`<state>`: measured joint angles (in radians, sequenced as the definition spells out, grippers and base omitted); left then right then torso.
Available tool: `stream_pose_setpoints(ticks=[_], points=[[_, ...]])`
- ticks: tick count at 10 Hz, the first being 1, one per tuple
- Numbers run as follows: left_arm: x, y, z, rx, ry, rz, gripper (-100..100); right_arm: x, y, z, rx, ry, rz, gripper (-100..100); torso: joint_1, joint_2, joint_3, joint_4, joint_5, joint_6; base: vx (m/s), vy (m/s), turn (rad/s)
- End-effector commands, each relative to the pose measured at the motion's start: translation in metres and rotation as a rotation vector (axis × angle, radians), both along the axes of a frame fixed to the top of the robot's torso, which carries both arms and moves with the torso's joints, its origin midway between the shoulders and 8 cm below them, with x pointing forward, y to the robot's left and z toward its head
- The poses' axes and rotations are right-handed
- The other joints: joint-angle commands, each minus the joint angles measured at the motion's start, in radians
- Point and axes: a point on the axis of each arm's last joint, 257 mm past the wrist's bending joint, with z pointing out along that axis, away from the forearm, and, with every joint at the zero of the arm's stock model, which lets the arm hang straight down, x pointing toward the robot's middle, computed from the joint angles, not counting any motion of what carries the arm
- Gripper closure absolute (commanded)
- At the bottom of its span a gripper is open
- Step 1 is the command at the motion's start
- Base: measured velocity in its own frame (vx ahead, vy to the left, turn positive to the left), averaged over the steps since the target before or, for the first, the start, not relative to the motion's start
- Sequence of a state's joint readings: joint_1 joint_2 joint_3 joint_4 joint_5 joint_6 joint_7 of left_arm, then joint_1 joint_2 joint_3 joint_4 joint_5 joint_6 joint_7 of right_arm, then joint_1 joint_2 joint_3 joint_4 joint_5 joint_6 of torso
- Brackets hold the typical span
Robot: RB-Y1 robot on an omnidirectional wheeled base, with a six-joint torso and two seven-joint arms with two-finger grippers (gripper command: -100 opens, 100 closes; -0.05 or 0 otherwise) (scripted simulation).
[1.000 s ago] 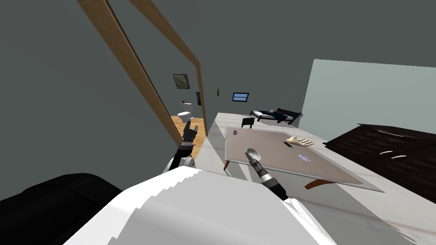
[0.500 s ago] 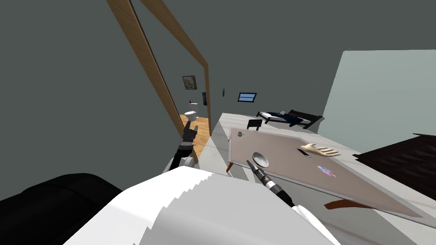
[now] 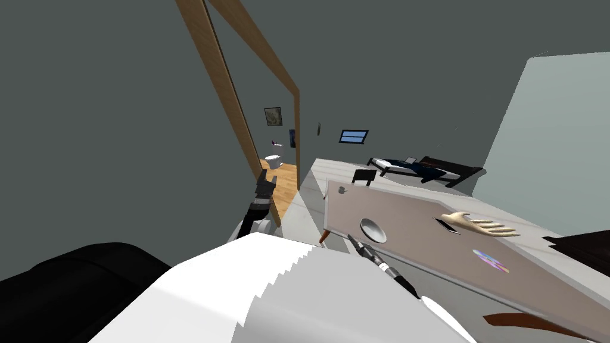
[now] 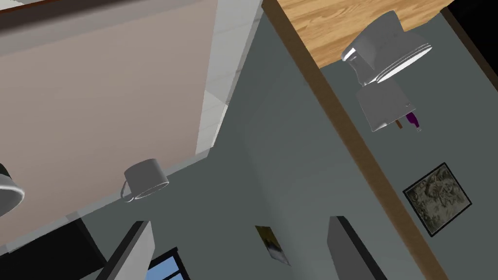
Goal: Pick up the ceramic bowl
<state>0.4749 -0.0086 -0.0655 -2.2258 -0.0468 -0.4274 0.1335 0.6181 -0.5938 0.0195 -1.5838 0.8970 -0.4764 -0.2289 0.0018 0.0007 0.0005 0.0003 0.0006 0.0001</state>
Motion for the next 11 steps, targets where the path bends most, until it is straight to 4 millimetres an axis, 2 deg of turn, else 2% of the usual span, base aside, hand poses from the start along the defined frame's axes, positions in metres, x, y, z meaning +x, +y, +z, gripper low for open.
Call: stream_pose_setpoints(ticks=[1, 2, 4, 5, 6, 7, 8, 9, 10, 11], points=[[0.000, 0.000, 0.000, 0.000, 0.000, 0.000, 0, -0.009, -0.016, -0.017, -0.059, 0.042, 0.014, -100, 0.000, 0.000, 0.000, 0.000, 0.000, 0.000, 0.002, 0.032, 0.113], [0.000, 0.000, 0.000, 0.000, 0.000, 0.000, 0, -0.011, -0.018, -0.019, -0.060, 0.049, 0.010, -100, -0.001, 0.000, 0.000, 0.000, 0.000, 0.001, 0.003, 0.013, -0.037], [0.000, 0.000, 0.000, 0.000, 0.000, 0.000, 0, -0.030, -0.037, -0.041, -0.137, 0.113, 0.031, -100, -0.001, 0.000, 0.000, 0.000, 0.000, 0.000, 0.006, 0.027, 0.208], [0.000, 0.000, 0.000, 0.000, 0.000, 0.000, 0, -0.032, -0.039, -0.043, -0.138, 0.120, 0.027, -100, -0.001, 0.000, 0.000, 0.000, 0.000, 0.001, 0.003, 0.008, -0.036], [0.000, 0.000, 0.000, 0.000, 0.000, 0.000, 0, -0.048, -0.056, -0.057, -0.195, 0.170, 0.041, -100, -0.002, 0.000, 0.000, 0.000, 0.000, 0.001, 0.003, 0.029, 0.197], [0.000, 0.000, 0.000, 0.000, 0.000, 0.000, 0, -0.055, -0.061, -0.064, -0.214, 0.190, 0.045, -100, -0.001, 0.000, 0.000, 0.000, 0.000, 0.000, 0.008, 0.025, 0.156], [0.000, 0.000, 0.000, 0.000, 0.000, 0.000, 0, -0.072, -0.081, -0.077, -0.261, 0.242, 0.047, -100, -0.001, 0.000, 0.000, 0.000, 0.000, 0.001, 0.008, 0.036, 0.224], [0.000, 0.000, 0.000, 0.000, 0.000, 0.000, 0, -0.078, -0.084, -0.083, -0.287, 0.260, 0.063, -100, 0.000, 0.000, 0.000, 0.000, 0.000, 0.000, 0.007, 0.029, 0.126], [0.000, 0.000, 0.000, 0.000, 0.000, 0.000, 0, -0.094, -0.103, -0.092, -0.332, 0.307, 0.066, -100, -0.001, 0.000, 0.000, 0.000, 0.000, 0.001, 0.015, 0.036, 0.208], [0.000, 0.000, 0.000, 0.000, 0.000, 0.000, 0, -0.101, -0.107, -0.097, -0.352, 0.325, 0.076, -100, 0.000, 0.000, 0.000, 0.000, 0.000, 0.001, 0.015, 0.023, 0.125]])
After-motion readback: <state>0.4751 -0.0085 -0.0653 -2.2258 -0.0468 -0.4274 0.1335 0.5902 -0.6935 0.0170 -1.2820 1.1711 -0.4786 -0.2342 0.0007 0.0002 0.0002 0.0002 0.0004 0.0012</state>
